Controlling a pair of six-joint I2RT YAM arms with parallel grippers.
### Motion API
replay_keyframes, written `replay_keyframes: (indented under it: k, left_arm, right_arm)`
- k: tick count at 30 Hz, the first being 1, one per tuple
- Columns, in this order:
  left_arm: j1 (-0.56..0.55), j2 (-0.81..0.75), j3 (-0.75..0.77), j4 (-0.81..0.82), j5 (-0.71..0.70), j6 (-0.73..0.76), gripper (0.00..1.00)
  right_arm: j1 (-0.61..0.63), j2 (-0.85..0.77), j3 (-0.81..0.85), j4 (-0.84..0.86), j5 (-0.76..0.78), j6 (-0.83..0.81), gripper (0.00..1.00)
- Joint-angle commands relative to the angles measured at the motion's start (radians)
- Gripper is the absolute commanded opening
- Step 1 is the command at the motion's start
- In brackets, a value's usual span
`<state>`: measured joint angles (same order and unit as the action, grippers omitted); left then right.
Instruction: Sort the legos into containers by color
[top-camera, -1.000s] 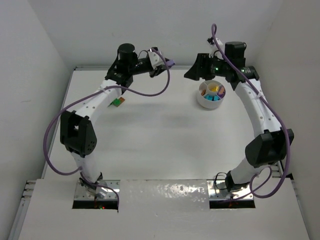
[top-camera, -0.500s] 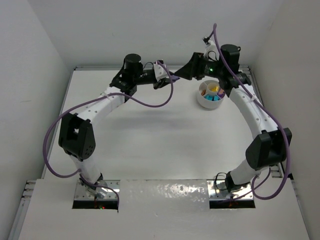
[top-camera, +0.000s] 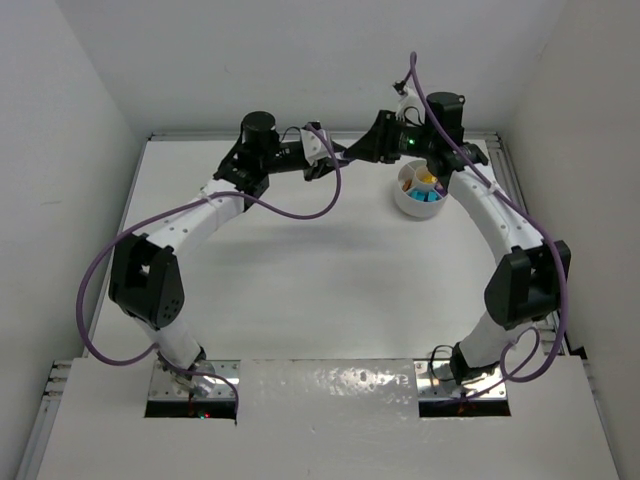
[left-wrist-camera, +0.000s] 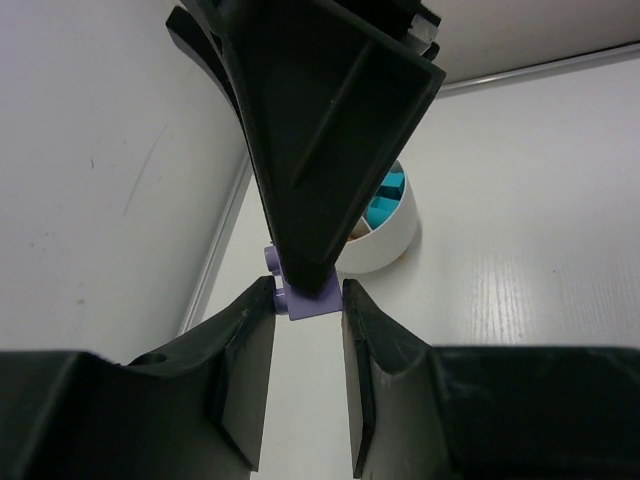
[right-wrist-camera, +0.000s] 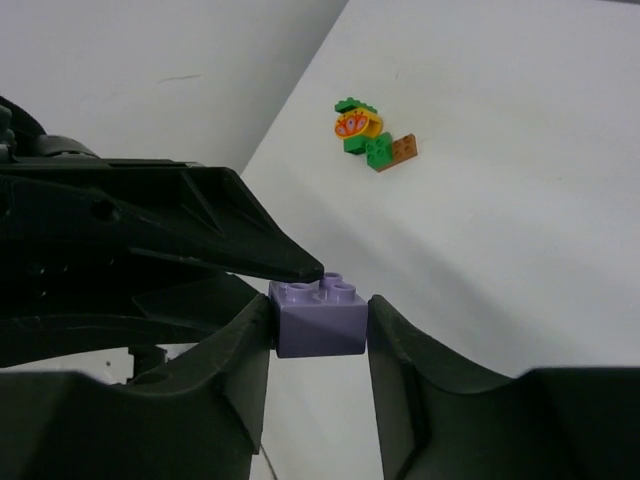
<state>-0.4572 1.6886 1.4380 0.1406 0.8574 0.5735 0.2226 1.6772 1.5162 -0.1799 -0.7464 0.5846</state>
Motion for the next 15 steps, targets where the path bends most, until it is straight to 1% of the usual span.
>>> replay_keyframes:
  k: [1, 3, 4, 6, 7, 9, 10, 11, 12, 13, 14, 15]
  left_arm:
    - [-0.008, -0.052, -0.002, 0.085, 0.046, -0.021, 0.0]
    - [-0.009, -0.052, -0.004, 0.1, 0.048, -0.027, 0.0]
    - [-0.009, -0.052, -0.005, 0.108, 0.045, -0.037, 0.0]
    - [-0.011, -0.052, -0.008, 0.126, 0.037, -0.047, 0.0]
    - [-0.011, -0.052, -0.01, 0.132, 0.026, -0.05, 0.0]
    - [-0.009, -0.052, -0.013, 0.134, 0.009, -0.052, 0.0]
    - [-0.011, -0.049, -0.013, 0.131, 0.002, -0.055, 0.14]
    - [-0.011, -0.047, -0.011, 0.128, -0.001, -0.06, 0.38]
    - [-0.011, -0.046, -0.008, 0.113, -0.003, -0.063, 0.94]
    - [-0.009, -0.046, -0.01, 0.102, -0.003, -0.064, 1.0]
    - [-0.011, -0.046, -0.01, 0.079, -0.003, -0.064, 1.0]
    - [-0.009, -0.044, -0.01, 0.067, -0.012, -0.067, 1.0]
  right_arm:
    - [0.015, 0.003, 0.032, 0.062, -0.021, 0.009, 0.39]
    - [0.018, 0.007, 0.029, 0.097, -0.06, 0.037, 0.29]
    - [0.017, 0.009, 0.029, 0.109, -0.076, 0.049, 0.17]
    - [0.018, 0.015, 0.036, 0.097, -0.096, 0.061, 0.06]
    - [0.018, 0.015, 0.044, 0.08, -0.097, 0.04, 0.0]
    - [0.018, 0.007, 0.053, 0.016, -0.079, 0.003, 0.0]
    - [0.018, 0.004, 0.059, -0.007, -0.065, -0.035, 0.0]
    - [0.018, -0.005, 0.065, -0.065, -0.045, -0.055, 0.0]
    - [0.012, -0.007, 0.088, -0.102, 0.016, -0.106, 0.0]
    - [0.009, -0.008, 0.102, -0.149, 0.056, -0.133, 0.0]
    - [0.001, -0.01, 0.116, -0.243, 0.103, -0.155, 0.0]
    - [-0.015, -0.016, 0.127, -0.281, 0.155, -0.175, 0.0]
